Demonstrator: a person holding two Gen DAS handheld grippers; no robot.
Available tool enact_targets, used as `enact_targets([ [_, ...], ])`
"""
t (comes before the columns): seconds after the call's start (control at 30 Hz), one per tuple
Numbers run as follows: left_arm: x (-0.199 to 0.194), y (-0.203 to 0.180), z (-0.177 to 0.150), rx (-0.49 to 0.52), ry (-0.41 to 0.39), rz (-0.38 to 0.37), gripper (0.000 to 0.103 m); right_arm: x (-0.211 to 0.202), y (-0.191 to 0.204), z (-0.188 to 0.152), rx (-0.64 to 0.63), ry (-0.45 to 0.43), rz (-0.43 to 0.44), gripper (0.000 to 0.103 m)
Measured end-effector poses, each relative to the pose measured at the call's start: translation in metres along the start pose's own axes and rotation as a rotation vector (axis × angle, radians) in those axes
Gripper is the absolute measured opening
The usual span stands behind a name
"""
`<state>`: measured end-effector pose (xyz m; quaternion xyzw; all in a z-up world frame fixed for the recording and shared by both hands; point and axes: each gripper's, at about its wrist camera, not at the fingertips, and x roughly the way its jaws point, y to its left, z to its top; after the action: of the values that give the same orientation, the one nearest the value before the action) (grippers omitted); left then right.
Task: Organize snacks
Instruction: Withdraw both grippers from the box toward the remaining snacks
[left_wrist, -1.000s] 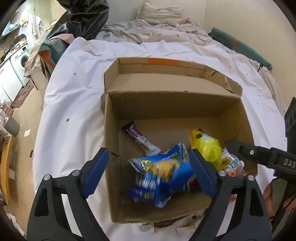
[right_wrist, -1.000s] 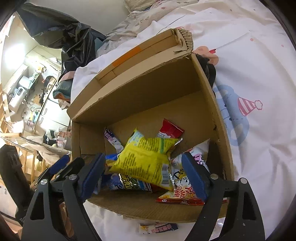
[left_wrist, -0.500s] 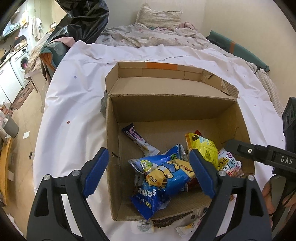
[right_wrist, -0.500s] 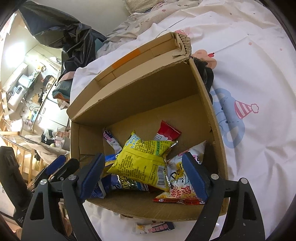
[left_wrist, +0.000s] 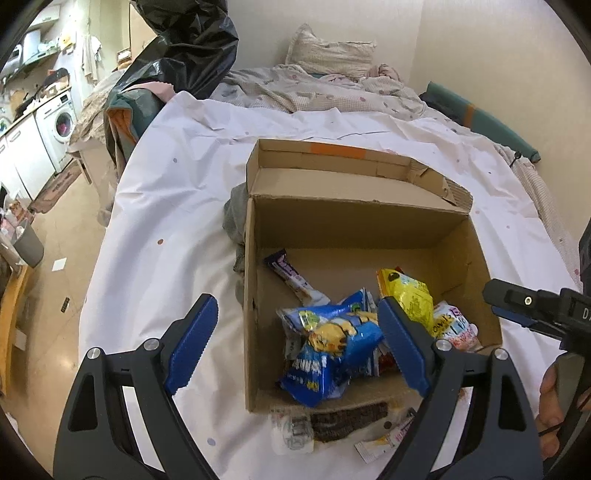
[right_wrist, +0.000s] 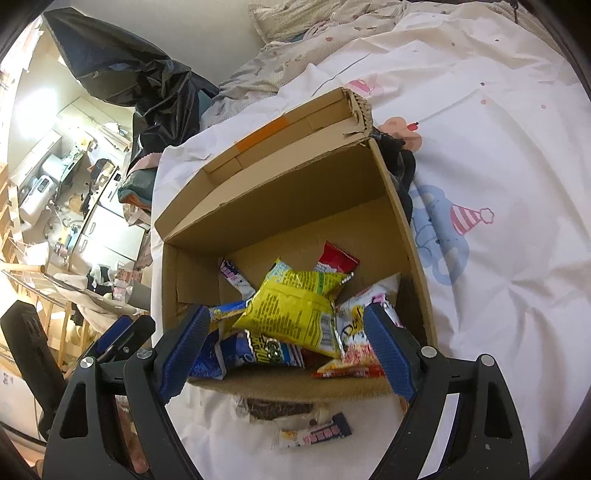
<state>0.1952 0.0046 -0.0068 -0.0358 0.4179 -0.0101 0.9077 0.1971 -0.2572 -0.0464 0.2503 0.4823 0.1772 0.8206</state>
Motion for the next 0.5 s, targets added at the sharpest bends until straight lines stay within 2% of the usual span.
enact_targets([
  [0.5,-0.014,0.002,-0.031,-0.017,0.072,-0.002,0.086,-0.029,-0.022,-0.032,0.045,0.003,-0.038,0.087],
])
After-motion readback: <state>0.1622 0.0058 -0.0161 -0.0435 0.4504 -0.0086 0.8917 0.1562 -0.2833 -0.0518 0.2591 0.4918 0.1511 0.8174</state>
